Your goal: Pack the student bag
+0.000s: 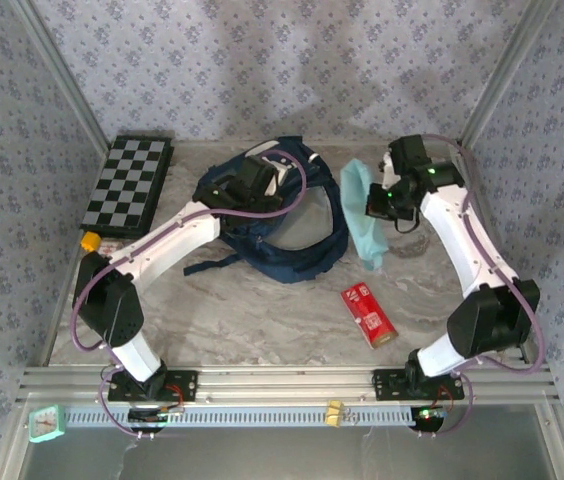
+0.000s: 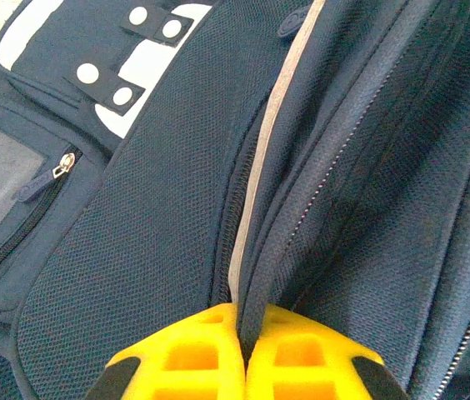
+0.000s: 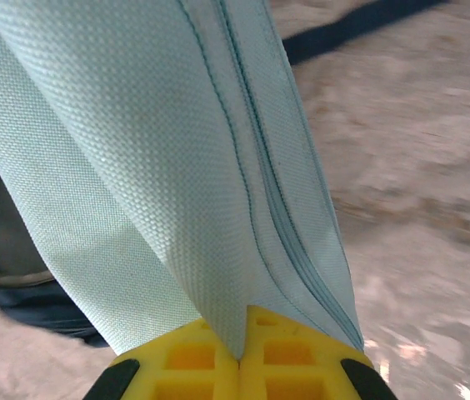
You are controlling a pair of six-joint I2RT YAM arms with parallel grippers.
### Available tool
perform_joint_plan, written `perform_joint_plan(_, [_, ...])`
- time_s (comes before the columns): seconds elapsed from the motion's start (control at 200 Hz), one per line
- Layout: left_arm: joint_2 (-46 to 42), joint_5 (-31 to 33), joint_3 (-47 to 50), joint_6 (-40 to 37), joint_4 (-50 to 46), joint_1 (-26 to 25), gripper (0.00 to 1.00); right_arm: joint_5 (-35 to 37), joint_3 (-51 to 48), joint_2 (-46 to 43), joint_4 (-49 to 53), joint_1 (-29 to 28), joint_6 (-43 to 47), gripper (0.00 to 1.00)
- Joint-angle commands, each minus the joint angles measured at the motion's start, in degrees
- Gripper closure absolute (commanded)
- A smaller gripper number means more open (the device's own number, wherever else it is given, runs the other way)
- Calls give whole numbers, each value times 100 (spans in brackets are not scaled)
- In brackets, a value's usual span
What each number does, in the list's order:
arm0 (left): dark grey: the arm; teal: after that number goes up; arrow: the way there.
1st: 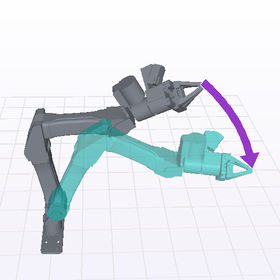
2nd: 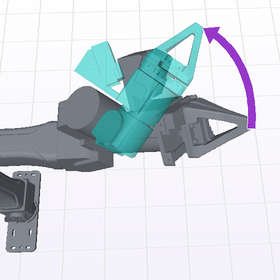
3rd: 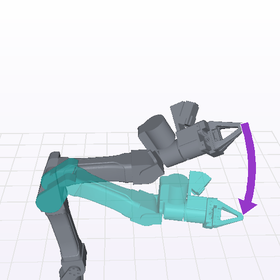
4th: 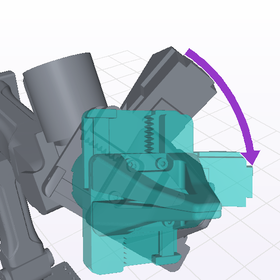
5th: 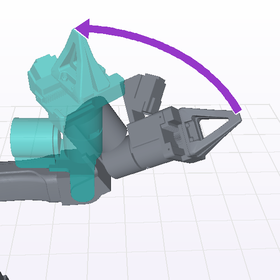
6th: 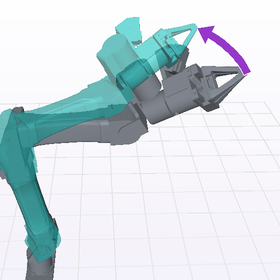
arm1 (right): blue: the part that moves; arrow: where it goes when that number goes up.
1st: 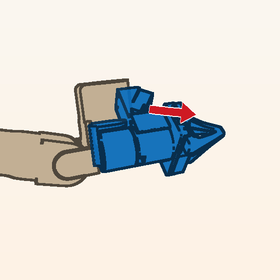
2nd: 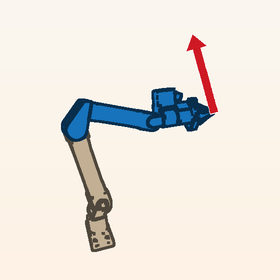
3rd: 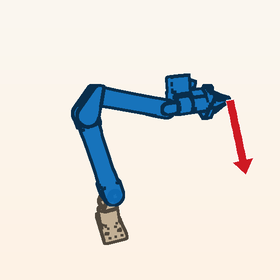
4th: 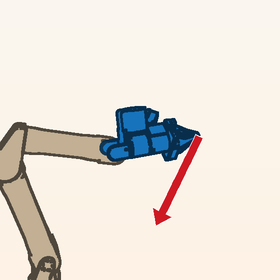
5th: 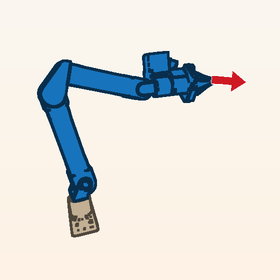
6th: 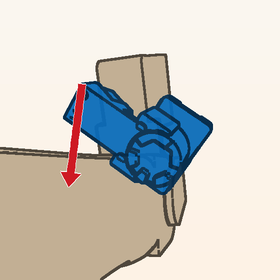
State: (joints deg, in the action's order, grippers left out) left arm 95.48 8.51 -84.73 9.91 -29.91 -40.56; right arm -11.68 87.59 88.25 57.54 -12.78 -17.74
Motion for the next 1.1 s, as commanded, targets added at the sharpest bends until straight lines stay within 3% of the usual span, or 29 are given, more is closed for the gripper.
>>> perform_joint_plan(0.0, [-380,113,-34,222,434,48,100,-914,250,463,-372,-240,-128,100])
perform_joint_plan(0.255, [-424,326,-120,408,416,55,100,-850,844,1592,-158,-674,114,100])
perform_joint_plan(0.375, [-519,616,-87,567,490,64,100,-806,219,1308,-517,-761,-28,100])
perform_joint_plan(0.49, [-583,541,49,520,698,68,100,-1224,-356,987,-923,-610,-133,100])
perform_joint_plan(0.71, [-582,494,29,677,744,75,100,-1808,-583,981,-866,-730,147,100])
perform_joint_plan(0.87, [-479,442,-124,756,714,74,100,-1927,24,1448,-776,-1183,279,100])
perform_joint_plan(1.094, [-502,342,-101,928,837,74,100,-1752,555,2229,-1192,-1198,69,100])
